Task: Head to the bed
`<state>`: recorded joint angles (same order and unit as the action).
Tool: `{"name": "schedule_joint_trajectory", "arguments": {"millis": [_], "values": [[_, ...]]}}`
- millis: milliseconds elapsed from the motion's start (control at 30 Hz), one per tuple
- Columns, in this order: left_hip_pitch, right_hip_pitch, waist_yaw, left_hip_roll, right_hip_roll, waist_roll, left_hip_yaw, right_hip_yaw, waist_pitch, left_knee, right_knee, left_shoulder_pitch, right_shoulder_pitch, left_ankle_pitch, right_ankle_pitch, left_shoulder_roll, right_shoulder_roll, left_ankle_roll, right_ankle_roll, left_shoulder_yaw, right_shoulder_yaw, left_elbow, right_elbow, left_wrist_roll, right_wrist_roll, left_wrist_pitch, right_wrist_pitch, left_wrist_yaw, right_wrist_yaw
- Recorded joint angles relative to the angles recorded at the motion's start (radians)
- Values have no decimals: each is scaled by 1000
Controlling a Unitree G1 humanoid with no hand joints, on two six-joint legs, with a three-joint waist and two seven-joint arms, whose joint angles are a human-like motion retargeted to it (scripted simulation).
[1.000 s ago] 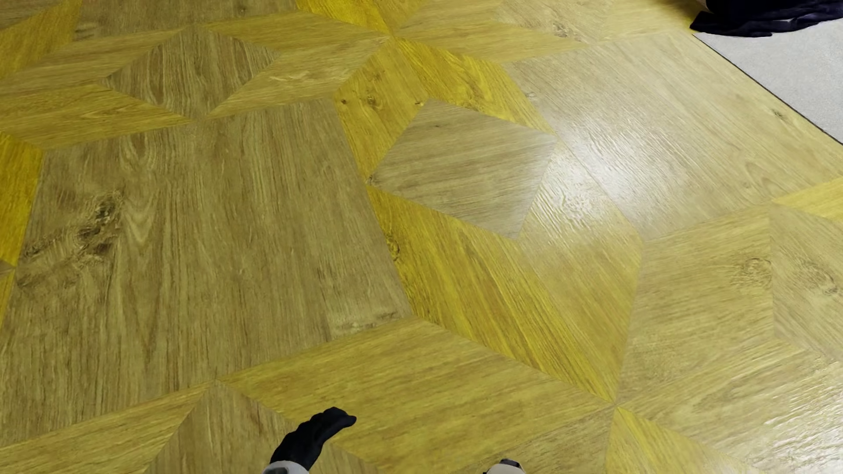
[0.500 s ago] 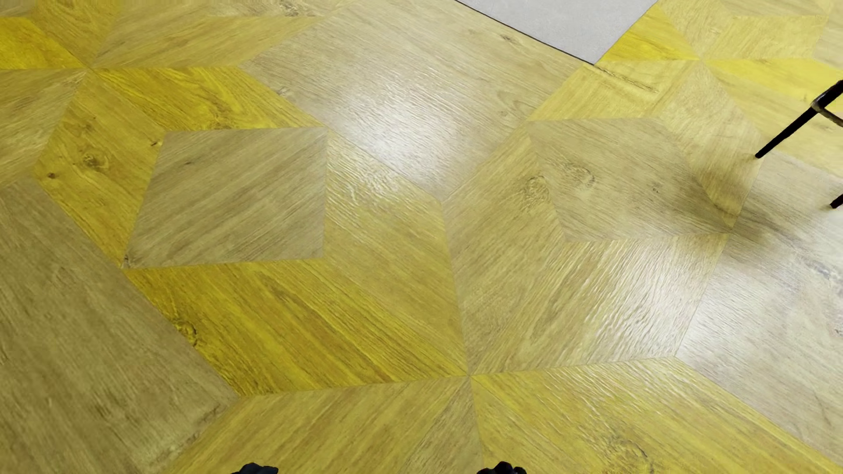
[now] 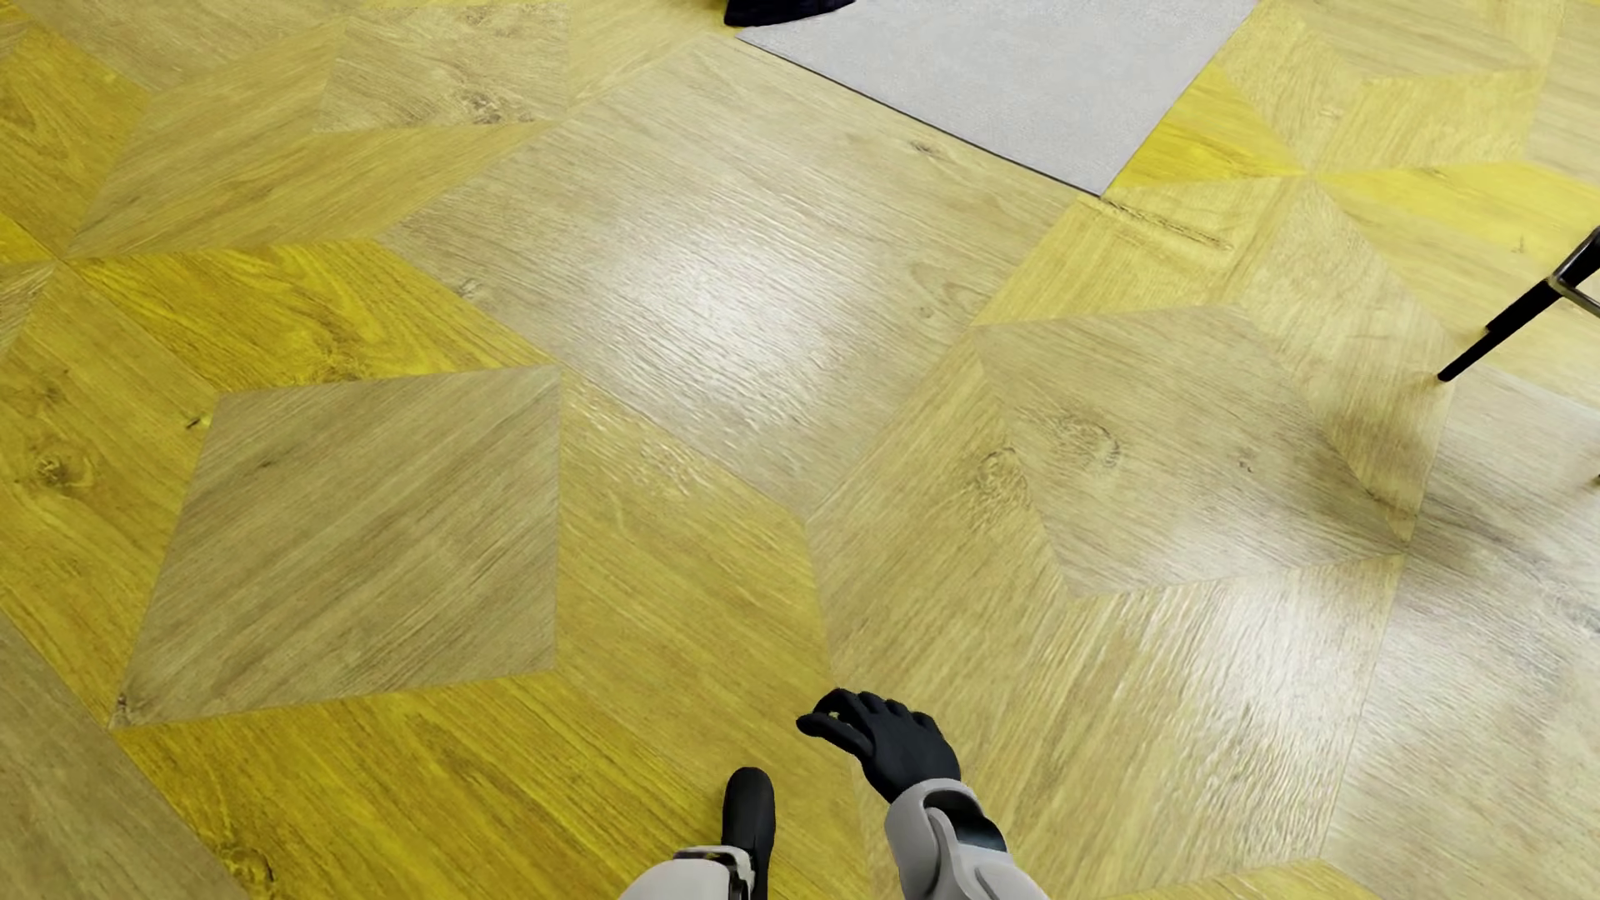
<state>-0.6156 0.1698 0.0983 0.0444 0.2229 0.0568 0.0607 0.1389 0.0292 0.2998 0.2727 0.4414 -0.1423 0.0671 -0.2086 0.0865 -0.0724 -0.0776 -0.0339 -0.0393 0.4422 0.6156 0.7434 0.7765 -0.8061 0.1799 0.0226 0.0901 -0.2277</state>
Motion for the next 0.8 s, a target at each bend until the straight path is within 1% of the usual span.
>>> {"name": "schedule_joint_trajectory", "arguments": {"millis": [33, 67, 100, 133, 167, 200, 233, 267, 300, 333, 367, 400, 433, 467, 500, 533, 567, 600, 633, 667, 700, 733, 767, 800], "values": [[3, 28, 5, -16, -13, -18, 12, 0, -7, 61, 21, -19, 6, 21, 34, -16, 0, 23, 16, 33, 9, 27, 83, -1, -17, 17, 39, 16, 30], [18, 40, 9, -36, -28, -40, 21, -2, -11, 108, 61, -43, 24, 3, 87, -31, 7, 42, 37, 65, -2, 52, 162, 0, -18, 34, 92, 30, 51], [40, 26, 12, -59, -45, -65, 32, 7, -12, 128, 132, -69, 44, -26, 167, -48, 14, 48, 87, 99, -15, 65, 231, -5, -10, 42, 142, 45, 73], [63, -19, 14, -79, -59, -91, 49, 24, -10, 137, 247, -109, 66, -58, 249, -66, 9, 53, 190, 128, -4, 64, 269, -15, -14, 50, 170, 54, 116], [88, -92, 16, -93, -72, -114, 70, 26, -6, 139, 409, -138, 81, -90, 335, -80, -15, 47, 277, 145, 45, 57, 283, -28, -43, 37, 158, 68, 182], [112, -187, 22, -101, -101, -135, 99, -41, 0, 146, 591, -164, 95, -125, 411, -90, -62, 33, 282, 144, 114, 49, 265, -35, -87, 16, 112, 77, 241], [140, -283, 23, -113, -141, -157, 130, -77, 7, 153, 761, -172, 116, -160, 414, -94, -117, 16, 282, 131, 169, 59, 218, -34, -117, -34, 63, 99, 265], [182, -374, 17, -132, -167, -178, 155, -57, 14, 148, 897, -193, 148, -192, 355, -93, -166, 0, 282, 113, 186, 64, 157, -25, -110, -67, 34, 112, 258], [230, -457, 5, -158, -203, -199, 173, -23, 21, 137, 988, -218, 191, -222, 305, -90, -200, -11, 288, 93, 166, 67, 95, -14, -63, -89, 32, 121, 231], [281, -536, -8, -186, -256, -219, 185, -17, 27, 124, 1034, -253, 244, -248, 257, -83, -226, -17, 234, 81, 120, 86, 39, -3, 7, -104, 42, 127, 194], [328, -607, -24, -215, -307, -234, 188, -16, 32, 116, 1031, -286, 294, -271, 187, -78, -233, -18, 170, 70, 67, 104, -6, 11, 74, -110, 67, 127, 156], [371, -664, -43, -241, -338, -245, 182, -16, 36, 114, 981, -317, 338, -292, 114, -72, -229, -14, 101, 61, 14, 121, -43, 26, 125, -108, 98, 122, 118], [411, -709, -63, -262, -345, -252, 172, -11, 38, 114, 895, -345, 373, -312, 55, -72, -204, -9, 72, 49, -24, 128, -59, 41, 151, -97, 134, 117, 72], [451, -739, -83, -277, -327, -253, 160, 6, 38, 108, 775, -369, 397, -327, 30, -68, -187, -2, 77, 40, -52, 132, -68, 49, 163, -91, 159, 113, 42], [493, -756, -100, -286, -302, -250, 147, 20, 36, 91, 628, -390, 410, -336, 37, -61, -175, 5, 59, 29, -62, 132, -69, 52, 161, -91, 176, 111, 32], [533, -767, -116, -293, -279, -244, 138, 33, 32, 72, 474, -403, 412, -343, 82, -52, -168, 13, 63, 12, -59, 133, -55, 52, 153, -103, 180, 115, 39], [572, -774, -128, -299, -282, -237, 130, -1, 26, 48, 318, -418, 410, -346, 156, -38, -163, 23, 67, -10, -50, 132, -38, 53, 140, -114, 177, 111, 59], [609, -769, -139, -304, -287, -230, 120, -61, 20, 20, 154, -434, 407, -347, 213, -21, -154, 30, 61, -36, -45, 128, -20, 58, 126, -123, 171, 103, 80], [649, -754, -150, -311, -282, -221, 106, -105, 13, -2, 2, -446, 407, -350, 243, -7, -144, 34, 79, -62, -48, 125, -4, 63, 115, -129, 167, 94, 97], [684, -749, -162, -318, -262, -209, 88, -99, 7, -13, -91, -457, 411, -357, 238, 2, -133, 35, 124, -84, -59, 122, 9, 65, 106, -131, 166, 87, 104], [717, -745, -173, -323, -238, -197, 66, -72, 2, -19, -116, -463, 416, -364, 218, 7, -121, 32, 133, -101, -74, 122, 22, 65, 101, -129, 166, 83, 106], [751, -742, -183, -323, -202, -183, 37, -18, -4, -24, -85, -466, 422, -365, 252, 12, -105, 24, 100, -114, -89, 124, 36, 61, 95, -124, 167, 80, 104], [784, -743, -193, -316, -162, -165, 8, 38, -9, -26, -35, -464, 427, -361, 328, 15, -88, 13, 36, -126, -104, 129, 53, 55, 90, -117, 170, 76, 102], [812, -738, -198, -304, -146, -145, -11, 36, -14, -15, 10, -456, 428, -335, 388, 16, -71, 4, 3, -135, -121, 139, 77, 49, 83, -107, 176, 74, 101]]}}
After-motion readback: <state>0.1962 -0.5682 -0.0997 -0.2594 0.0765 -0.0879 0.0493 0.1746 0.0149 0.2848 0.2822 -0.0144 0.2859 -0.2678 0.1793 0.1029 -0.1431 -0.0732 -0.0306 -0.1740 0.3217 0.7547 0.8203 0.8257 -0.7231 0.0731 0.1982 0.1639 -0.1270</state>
